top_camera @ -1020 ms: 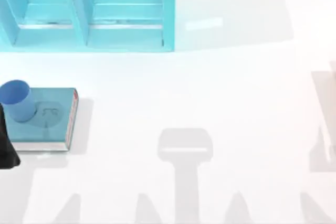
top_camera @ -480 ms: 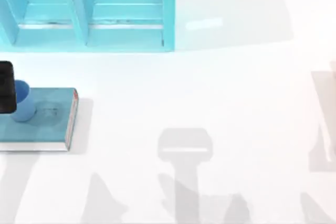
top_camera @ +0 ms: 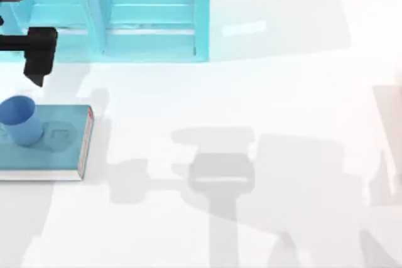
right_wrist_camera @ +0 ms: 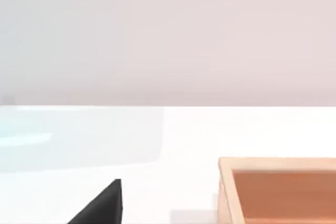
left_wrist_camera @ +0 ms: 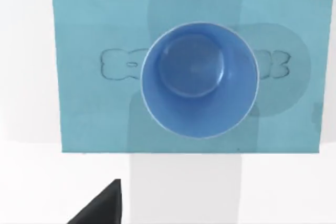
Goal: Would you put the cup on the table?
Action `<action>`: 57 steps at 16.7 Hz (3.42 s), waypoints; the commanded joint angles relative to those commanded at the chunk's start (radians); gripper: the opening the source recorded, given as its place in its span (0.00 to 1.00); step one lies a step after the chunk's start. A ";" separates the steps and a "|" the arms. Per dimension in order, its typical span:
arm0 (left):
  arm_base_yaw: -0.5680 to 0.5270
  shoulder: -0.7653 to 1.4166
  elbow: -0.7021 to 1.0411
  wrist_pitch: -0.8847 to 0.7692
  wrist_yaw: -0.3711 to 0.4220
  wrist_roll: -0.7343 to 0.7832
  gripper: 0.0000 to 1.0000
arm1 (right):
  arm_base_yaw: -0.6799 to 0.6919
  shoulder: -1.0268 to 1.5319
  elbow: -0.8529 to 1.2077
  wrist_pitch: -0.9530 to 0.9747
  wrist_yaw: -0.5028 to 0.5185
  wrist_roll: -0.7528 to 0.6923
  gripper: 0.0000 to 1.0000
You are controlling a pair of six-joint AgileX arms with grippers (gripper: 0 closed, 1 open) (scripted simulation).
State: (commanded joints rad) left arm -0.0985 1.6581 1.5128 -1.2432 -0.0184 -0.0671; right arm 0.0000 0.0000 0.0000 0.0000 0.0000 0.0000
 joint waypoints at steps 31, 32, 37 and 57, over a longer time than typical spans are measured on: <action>-0.010 0.286 -0.090 0.194 0.014 -0.014 0.70 | 0.000 0.000 0.000 0.000 0.000 0.000 1.00; -0.010 0.286 -0.090 0.194 0.014 -0.014 0.62 | 0.000 0.000 0.000 0.000 0.000 0.000 1.00; -0.010 0.286 -0.090 0.194 0.014 -0.014 0.25 | 0.000 0.000 0.000 0.000 0.000 0.000 1.00; -0.012 0.250 0.059 0.010 0.014 -0.016 0.00 | 0.000 0.000 0.000 0.000 0.000 0.000 1.00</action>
State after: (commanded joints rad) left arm -0.1105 1.9081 1.5716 -1.2333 -0.0045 -0.0830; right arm 0.0000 0.0000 0.0000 0.0000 0.0000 0.0000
